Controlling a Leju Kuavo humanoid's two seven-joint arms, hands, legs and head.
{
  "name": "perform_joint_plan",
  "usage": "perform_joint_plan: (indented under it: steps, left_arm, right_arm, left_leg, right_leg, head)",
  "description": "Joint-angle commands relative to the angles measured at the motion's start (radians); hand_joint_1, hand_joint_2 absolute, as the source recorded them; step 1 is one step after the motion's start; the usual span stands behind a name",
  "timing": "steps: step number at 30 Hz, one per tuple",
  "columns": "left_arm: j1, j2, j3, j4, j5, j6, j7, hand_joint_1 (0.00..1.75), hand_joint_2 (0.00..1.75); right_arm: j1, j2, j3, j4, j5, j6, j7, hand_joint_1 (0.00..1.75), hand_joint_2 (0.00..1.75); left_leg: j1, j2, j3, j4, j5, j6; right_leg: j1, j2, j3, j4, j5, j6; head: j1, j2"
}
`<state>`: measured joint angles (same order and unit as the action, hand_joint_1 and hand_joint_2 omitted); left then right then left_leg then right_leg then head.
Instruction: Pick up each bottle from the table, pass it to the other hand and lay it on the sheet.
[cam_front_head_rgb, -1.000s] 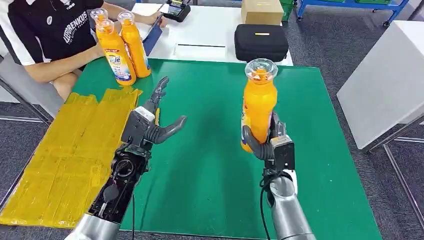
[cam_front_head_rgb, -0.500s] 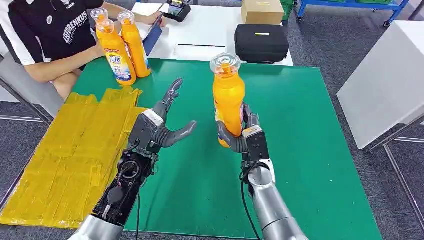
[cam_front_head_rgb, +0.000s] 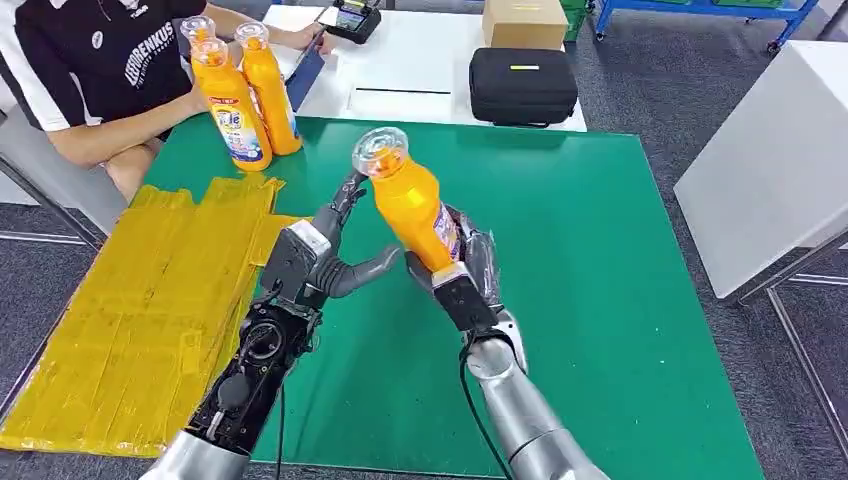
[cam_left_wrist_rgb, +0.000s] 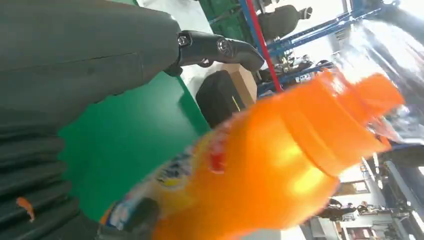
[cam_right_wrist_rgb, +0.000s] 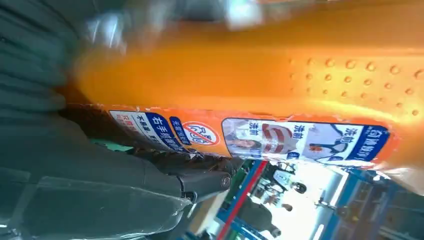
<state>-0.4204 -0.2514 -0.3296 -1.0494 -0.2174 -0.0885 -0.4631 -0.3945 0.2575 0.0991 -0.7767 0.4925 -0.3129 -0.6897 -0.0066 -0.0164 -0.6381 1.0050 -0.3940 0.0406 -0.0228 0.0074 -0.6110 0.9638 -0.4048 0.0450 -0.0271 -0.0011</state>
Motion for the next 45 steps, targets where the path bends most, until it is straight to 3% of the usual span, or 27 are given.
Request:
perform_joint_plan:
  steps: [1,6,9,14,22,23,34,35,36,45]
  left_arm:
    - [-0.045,0.010,-0.013,0.066,0.008,-0.006,0.009,0.00,1.75]
    - [-0.049,0.009,-0.015,0.075,0.012,-0.009,0.009,0.00,1.75]
    - [-0.062,0.001,-0.022,0.105,0.033,-0.023,0.010,0.00,1.75]
    - [-0.077,-0.004,-0.028,0.137,0.063,-0.036,0.007,0.00,1.75]
    - [-0.079,0.000,-0.029,0.146,0.094,-0.064,0.015,0.00,1.75]
    - [-0.104,-0.008,-0.011,0.221,0.218,-0.157,0.045,0.00,1.75]
    - [-0.129,-0.017,0.066,0.301,0.374,-0.181,0.031,0.00,1.75]
    - [-0.120,-0.023,0.093,0.289,0.421,-0.189,0.025,0.10,1.75]
    - [-0.108,-0.030,0.127,0.272,0.475,-0.191,0.019,1.75,1.75]
    - [-0.068,-0.015,0.178,0.182,0.622,-0.176,0.003,1.75,1.75]
  right_arm:
    - [-0.053,0.000,0.050,0.091,0.015,-0.024,0.003,1.75,1.75]
    - [-0.049,0.002,0.060,0.084,0.029,-0.039,0.004,1.75,1.75]
    - [-0.015,0.006,0.120,0.015,0.099,-0.094,0.003,1.75,1.75]
    - [0.026,0.013,0.199,-0.088,0.128,-0.075,0.026,1.75,1.75]
    - [0.016,0.015,0.230,-0.070,0.131,-0.073,0.041,1.75,1.75]
    - [-0.005,0.019,0.258,-0.022,0.068,-0.054,0.007,1.75,1.75]
    - [0.009,0.021,0.296,-0.023,0.065,-0.052,0.018,1.75,1.75]
    - [0.007,0.021,0.298,-0.014,0.063,-0.054,0.018,1.75,1.75]
    - [0.005,0.022,0.300,-0.004,0.063,-0.058,0.017,1.75,1.75]
    - [-0.014,0.024,0.291,0.039,0.045,-0.064,0.008,1.75,1.75]
  left_leg:
    - [0.001,0.003,0.008,0.001,-0.004,-0.003]
    - [0.001,0.001,0.005,0.000,-0.002,-0.002]
    - [0.001,0.002,0.007,0.000,-0.004,-0.003]
    - [0.001,0.001,0.005,0.000,-0.003,-0.002]
    - [0.001,0.002,0.006,0.001,-0.004,-0.003]
    - [0.001,0.002,0.007,0.000,-0.004,-0.003]
    - [0.001,0.002,0.006,0.000,-0.003,-0.003]
    - [0.001,0.003,0.008,0.001,-0.005,-0.004]
    - [0.001,0.003,0.005,0.000,-0.003,-0.002]
    - [0.002,0.003,0.007,0.000,-0.004,-0.003]
  right_leg:
    - [0.001,0.000,0.007,0.000,-0.003,-0.003]
    - [0.001,0.000,0.005,0.000,-0.002,-0.002]
    - [0.001,0.001,0.007,0.000,-0.003,-0.003]
    - [0.001,0.000,0.004,0.000,-0.002,-0.002]
    - [0.001,0.000,0.006,0.000,-0.003,-0.003]
    - [0.001,0.000,0.006,0.000,-0.003,-0.003]
    - [0.001,0.001,0.005,0.000,-0.003,-0.003]
    - [0.002,0.001,0.008,0.000,-0.004,-0.004]
    - [0.001,0.002,0.004,-0.001,-0.002,-0.002]
    - [0.002,0.001,0.006,0.000,-0.003,-0.003]
  head:
    - [0.000,0.000]
    - [0.000,0.000]
    - [0.000,0.000]
    - [0.000,0.000]
    - [0.000,0.000]
    - [0.000,0.000]
    - [0.000,0.000]
    - [0.000,0.000]
    - [0.000,0.000]
    - [0.000,0.000]
